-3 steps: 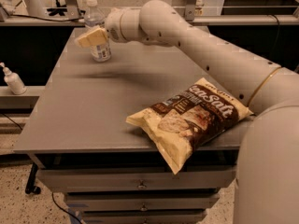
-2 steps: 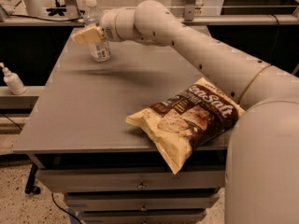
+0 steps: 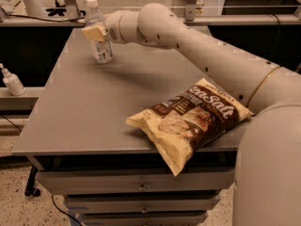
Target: Knock blue plastic bottle over
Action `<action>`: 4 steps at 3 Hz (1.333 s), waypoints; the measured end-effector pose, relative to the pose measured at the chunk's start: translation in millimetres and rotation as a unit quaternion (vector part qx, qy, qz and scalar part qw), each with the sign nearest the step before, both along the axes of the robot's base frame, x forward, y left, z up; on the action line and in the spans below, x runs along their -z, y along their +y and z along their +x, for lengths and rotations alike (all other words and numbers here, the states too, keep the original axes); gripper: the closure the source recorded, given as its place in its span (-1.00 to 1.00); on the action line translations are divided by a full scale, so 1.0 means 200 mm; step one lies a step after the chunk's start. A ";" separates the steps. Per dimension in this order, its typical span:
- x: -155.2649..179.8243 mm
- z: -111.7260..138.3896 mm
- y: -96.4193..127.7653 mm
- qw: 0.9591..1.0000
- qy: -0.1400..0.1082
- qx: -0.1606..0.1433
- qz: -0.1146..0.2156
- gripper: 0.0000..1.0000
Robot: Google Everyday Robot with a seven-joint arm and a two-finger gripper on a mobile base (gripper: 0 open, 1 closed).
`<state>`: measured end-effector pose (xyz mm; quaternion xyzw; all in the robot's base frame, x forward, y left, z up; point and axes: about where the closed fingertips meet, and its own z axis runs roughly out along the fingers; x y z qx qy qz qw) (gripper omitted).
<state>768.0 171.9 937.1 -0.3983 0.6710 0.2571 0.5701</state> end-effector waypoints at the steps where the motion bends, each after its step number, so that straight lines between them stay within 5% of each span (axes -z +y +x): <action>1: -0.06 0.00 -0.12 1.000 -0.005 0.018 0.004 0.76; 2: -0.18 0.00 -0.29 0.999 -0.021 0.034 0.000 1.00; 3: -0.34 -0.01 -0.39 0.998 -0.042 0.030 -0.030 1.00; 4: -0.46 0.02 -0.43 0.994 -0.062 0.010 -0.089 1.00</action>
Offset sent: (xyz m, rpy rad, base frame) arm -0.0003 -0.1063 0.0708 -0.0091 -0.0863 -0.1160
